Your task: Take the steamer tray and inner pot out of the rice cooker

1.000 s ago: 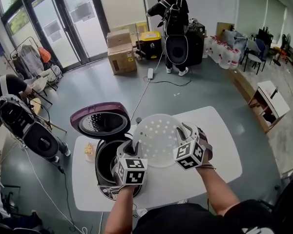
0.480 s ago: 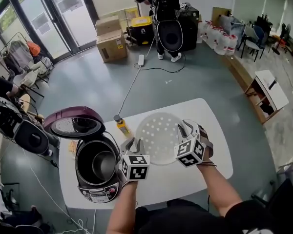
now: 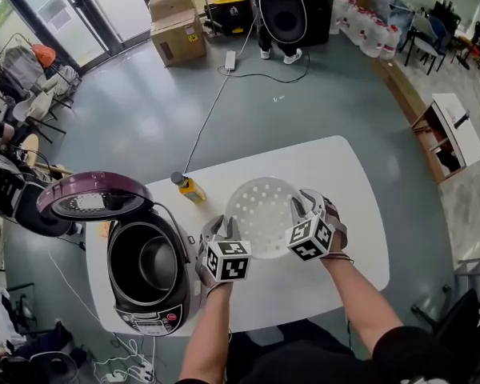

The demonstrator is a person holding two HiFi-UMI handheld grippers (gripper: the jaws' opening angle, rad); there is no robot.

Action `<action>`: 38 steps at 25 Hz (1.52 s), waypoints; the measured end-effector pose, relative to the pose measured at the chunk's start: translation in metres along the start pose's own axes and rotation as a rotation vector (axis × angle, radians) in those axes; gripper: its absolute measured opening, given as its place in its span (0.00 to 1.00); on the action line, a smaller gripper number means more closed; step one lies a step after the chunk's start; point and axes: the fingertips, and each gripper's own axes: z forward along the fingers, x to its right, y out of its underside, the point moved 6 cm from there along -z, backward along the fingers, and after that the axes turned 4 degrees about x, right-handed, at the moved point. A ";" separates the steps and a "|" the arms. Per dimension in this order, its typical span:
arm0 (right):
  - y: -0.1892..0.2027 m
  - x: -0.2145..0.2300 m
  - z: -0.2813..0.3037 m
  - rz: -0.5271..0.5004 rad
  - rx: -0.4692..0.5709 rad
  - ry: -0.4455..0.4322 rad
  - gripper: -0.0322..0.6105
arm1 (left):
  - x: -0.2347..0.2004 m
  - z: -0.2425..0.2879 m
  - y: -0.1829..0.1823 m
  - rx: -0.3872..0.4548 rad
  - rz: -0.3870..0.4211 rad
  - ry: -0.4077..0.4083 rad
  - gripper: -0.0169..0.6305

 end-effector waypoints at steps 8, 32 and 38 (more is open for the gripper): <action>0.033 -0.022 0.059 -0.006 -0.032 -0.033 0.22 | -0.001 0.060 0.034 -0.056 -0.048 -0.029 0.13; -0.008 -0.005 0.006 0.047 0.158 0.073 0.39 | 0.002 0.010 0.005 0.157 -0.141 -0.081 0.36; -0.076 -0.001 -0.067 0.063 0.368 0.102 0.39 | -0.004 -0.064 -0.044 0.368 -0.179 -0.087 0.38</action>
